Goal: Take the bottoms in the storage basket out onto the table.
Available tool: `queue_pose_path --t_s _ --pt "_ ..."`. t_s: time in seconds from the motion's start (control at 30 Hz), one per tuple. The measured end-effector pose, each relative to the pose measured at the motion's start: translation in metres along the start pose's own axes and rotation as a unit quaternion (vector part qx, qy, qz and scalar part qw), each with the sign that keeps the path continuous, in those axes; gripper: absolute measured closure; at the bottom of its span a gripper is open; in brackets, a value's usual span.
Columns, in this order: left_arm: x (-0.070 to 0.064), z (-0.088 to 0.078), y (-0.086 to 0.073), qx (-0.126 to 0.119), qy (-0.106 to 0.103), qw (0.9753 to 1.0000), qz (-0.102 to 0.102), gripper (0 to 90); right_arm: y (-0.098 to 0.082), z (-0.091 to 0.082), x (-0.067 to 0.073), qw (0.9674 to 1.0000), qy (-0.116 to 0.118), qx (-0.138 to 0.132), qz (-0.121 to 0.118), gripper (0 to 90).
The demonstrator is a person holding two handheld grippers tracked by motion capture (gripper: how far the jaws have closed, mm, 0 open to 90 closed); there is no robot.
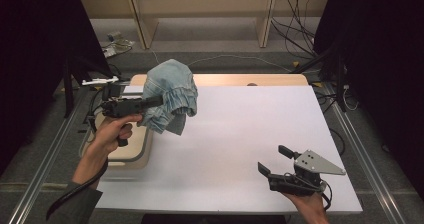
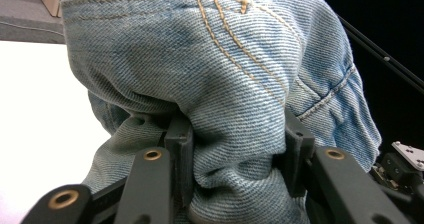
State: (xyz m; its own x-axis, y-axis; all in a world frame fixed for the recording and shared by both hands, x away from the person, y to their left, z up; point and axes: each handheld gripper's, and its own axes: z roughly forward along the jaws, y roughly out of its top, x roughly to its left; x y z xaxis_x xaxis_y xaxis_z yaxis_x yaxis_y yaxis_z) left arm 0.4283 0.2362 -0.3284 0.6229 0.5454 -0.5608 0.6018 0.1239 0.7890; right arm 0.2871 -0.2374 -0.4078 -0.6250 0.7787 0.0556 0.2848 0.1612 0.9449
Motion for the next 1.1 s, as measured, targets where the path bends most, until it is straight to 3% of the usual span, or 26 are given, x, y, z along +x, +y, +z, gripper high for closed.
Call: queue_pose_path --t_s 0.57,1.1 --pt "-0.008 0.018 -0.009 0.018 -0.005 0.9998 0.004 59.3 0.000 0.000 0.000 1.0000 0.000 0.000 0.001 15.5" --pt "-0.014 0.042 -0.023 0.058 -0.012 0.9982 0.013 59.3 0.000 0.000 0.000 1.0000 0.001 0.000 0.000 15.5"
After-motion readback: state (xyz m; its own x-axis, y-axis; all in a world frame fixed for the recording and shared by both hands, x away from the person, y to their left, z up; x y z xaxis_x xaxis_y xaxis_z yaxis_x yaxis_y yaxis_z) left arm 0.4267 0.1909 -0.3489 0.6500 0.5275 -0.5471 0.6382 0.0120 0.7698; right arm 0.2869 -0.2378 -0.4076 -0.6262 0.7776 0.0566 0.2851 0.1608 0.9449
